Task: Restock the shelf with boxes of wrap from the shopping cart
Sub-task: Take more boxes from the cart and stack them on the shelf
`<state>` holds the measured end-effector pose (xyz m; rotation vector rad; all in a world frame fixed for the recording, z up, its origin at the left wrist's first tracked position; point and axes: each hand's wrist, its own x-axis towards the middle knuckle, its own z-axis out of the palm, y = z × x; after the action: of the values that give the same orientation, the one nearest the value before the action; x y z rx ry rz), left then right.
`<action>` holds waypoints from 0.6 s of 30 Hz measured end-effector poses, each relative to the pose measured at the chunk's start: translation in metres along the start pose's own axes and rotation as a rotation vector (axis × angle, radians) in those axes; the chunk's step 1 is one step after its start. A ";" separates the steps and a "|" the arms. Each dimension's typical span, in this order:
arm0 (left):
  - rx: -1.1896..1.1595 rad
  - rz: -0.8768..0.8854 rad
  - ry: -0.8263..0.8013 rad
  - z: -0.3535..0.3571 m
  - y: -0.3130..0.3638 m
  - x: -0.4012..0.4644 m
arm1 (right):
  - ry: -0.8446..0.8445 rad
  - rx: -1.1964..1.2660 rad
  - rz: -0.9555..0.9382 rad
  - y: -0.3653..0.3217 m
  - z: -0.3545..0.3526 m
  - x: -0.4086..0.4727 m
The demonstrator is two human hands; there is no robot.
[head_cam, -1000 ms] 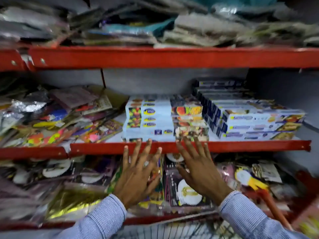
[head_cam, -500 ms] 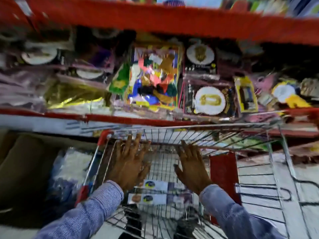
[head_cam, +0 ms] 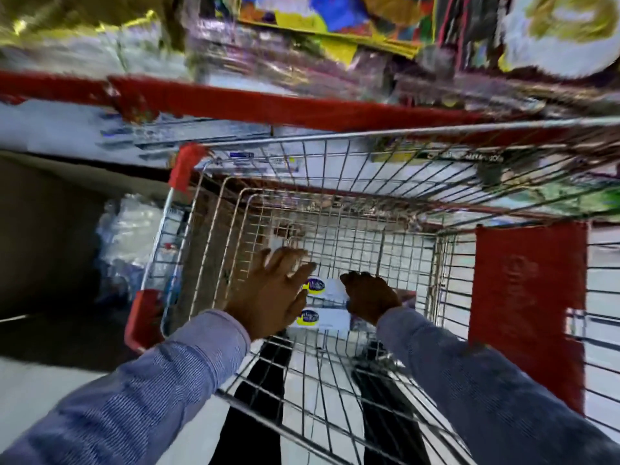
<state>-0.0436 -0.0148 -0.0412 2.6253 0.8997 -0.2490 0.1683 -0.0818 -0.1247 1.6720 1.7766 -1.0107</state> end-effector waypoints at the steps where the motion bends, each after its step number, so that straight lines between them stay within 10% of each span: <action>1: 0.000 0.054 -0.005 0.006 0.003 0.001 | 0.017 -0.001 -0.005 0.002 -0.003 0.001; 9: 0.075 0.142 -0.604 0.048 0.031 0.031 | 0.220 0.095 0.017 0.028 -0.045 -0.026; 18: 0.041 0.002 -0.610 0.056 0.043 0.051 | 0.425 0.062 -0.042 0.035 -0.110 -0.090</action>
<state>0.0199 -0.0394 -0.0957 2.3527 0.6746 -1.0056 0.2284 -0.0519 0.0053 2.0105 2.0677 -0.7724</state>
